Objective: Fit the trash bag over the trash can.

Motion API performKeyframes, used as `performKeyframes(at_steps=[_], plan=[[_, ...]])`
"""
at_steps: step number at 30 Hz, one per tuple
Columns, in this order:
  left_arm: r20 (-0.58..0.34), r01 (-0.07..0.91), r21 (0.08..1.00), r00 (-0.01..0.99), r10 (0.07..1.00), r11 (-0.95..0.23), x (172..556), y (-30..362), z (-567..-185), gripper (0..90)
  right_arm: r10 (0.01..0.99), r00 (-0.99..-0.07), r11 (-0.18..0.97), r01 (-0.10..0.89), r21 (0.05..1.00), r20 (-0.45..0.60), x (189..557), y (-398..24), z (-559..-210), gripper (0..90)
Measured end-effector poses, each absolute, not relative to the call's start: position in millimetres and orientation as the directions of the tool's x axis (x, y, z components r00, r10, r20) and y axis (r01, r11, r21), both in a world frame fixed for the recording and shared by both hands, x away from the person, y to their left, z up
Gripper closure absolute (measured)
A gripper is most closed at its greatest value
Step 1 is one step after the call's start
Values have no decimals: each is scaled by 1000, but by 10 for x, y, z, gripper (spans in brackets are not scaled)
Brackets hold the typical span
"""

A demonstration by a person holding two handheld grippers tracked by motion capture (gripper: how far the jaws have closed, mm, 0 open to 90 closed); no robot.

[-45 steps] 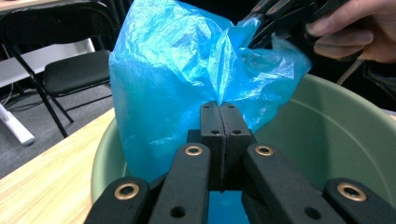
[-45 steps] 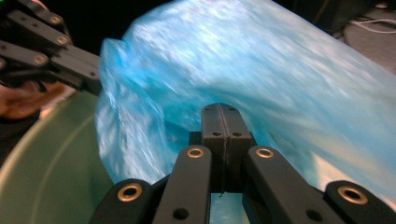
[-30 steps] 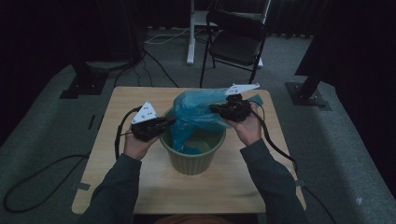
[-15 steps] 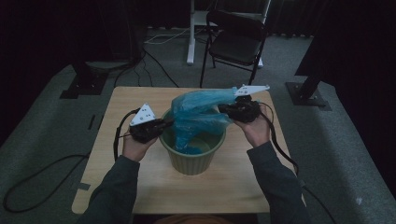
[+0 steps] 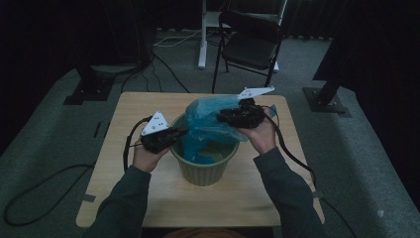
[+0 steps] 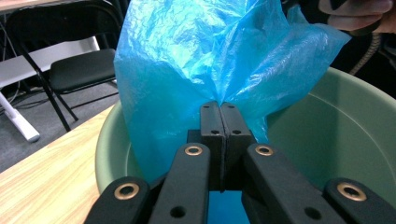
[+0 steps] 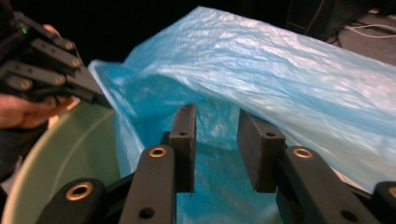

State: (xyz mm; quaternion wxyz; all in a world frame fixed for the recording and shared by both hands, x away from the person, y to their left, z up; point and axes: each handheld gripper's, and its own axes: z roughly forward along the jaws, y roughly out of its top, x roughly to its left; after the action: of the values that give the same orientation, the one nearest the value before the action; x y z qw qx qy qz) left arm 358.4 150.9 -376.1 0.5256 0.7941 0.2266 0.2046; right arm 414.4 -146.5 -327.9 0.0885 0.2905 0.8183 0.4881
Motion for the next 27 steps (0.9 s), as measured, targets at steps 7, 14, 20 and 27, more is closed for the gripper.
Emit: performKeyframes(at_steps=[7, 14, 20, 27], plan=[[86, 142, 928, 819, 568, -344, 3578, 1472, -3768, 896, 556, -812, 325, 409, 853, 178, 4203, -1374, -3290, 610], [85, 145, 925, 821, 564, -351, 3580, 1472, -3791, 894, 552, -796, 284, 458, 842, 247, 4296, -1348, -3315, 778], [84, 150, 927, 813, 576, -345, 3570, 1538, -3800, 889, 605, -775, 318, 446, 837, 183, 4277, -1355, -3324, 900], [73, 159, 931, 802, 593, -330, 3565, 1627, -3811, 888, 646, -754, 348, 426, 835, 116, 4228, -1427, -3275, 900]])
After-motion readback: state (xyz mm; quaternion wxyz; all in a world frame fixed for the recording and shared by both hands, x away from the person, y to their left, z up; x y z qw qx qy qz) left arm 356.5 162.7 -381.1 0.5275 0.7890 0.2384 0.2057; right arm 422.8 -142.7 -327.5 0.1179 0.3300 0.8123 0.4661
